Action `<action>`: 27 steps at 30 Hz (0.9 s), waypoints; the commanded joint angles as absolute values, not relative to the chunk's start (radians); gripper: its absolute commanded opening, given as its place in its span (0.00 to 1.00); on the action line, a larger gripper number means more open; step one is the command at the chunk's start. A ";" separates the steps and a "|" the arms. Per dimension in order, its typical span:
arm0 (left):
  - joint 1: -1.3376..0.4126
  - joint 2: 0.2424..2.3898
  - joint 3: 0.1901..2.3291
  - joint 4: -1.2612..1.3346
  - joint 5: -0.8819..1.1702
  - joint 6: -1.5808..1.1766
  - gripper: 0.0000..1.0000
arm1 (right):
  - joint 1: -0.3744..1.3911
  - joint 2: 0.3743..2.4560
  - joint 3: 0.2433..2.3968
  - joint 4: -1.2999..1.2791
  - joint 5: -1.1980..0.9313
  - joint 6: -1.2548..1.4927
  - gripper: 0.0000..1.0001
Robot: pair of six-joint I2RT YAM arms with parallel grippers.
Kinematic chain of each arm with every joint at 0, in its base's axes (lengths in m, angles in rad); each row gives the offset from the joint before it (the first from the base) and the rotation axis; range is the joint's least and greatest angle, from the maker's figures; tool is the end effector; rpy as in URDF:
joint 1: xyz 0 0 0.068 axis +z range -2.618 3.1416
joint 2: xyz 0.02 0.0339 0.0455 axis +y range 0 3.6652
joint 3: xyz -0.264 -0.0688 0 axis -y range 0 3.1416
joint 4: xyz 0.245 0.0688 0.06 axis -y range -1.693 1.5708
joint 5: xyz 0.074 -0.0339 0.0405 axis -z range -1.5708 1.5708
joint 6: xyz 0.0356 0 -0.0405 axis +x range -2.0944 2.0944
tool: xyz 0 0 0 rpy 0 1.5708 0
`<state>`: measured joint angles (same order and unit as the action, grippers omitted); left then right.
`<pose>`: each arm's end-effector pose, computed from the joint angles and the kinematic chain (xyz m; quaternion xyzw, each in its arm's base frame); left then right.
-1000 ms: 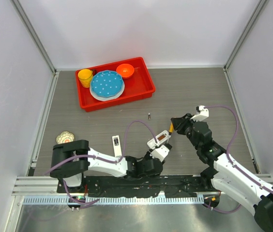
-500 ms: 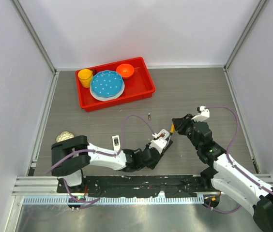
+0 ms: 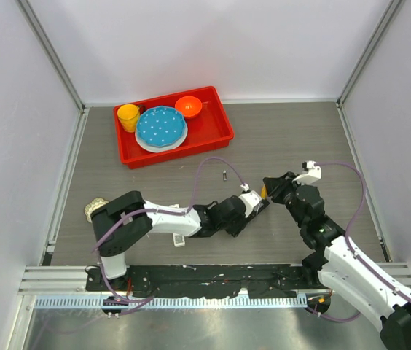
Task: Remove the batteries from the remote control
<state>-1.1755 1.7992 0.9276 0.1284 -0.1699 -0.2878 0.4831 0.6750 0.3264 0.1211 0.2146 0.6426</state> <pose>0.1456 -0.3333 0.1479 0.3609 0.8386 -0.2099 0.3500 0.1546 0.0725 0.2266 0.1284 0.7705 0.2592 0.5680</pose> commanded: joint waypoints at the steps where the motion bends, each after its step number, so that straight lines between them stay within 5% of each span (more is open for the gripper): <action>1: -1.149 1.865 1.006 0.061 -0.068 -0.158 0.13 | 0.476 0.652 0.330 0.118 0.221 0.647 0.01; 8: -1.149 1.916 1.120 -0.066 -0.015 -0.072 0.21 | 0.472 0.620 0.339 0.075 0.235 0.638 0.01; 17: -1.126 1.871 1.060 -0.043 0.031 -0.041 0.69 | 0.469 0.621 0.337 0.054 0.264 0.641 0.01; 27: -1.104 1.842 1.002 -0.031 0.029 -0.054 0.65 | 0.469 0.680 0.339 0.106 0.273 0.649 0.01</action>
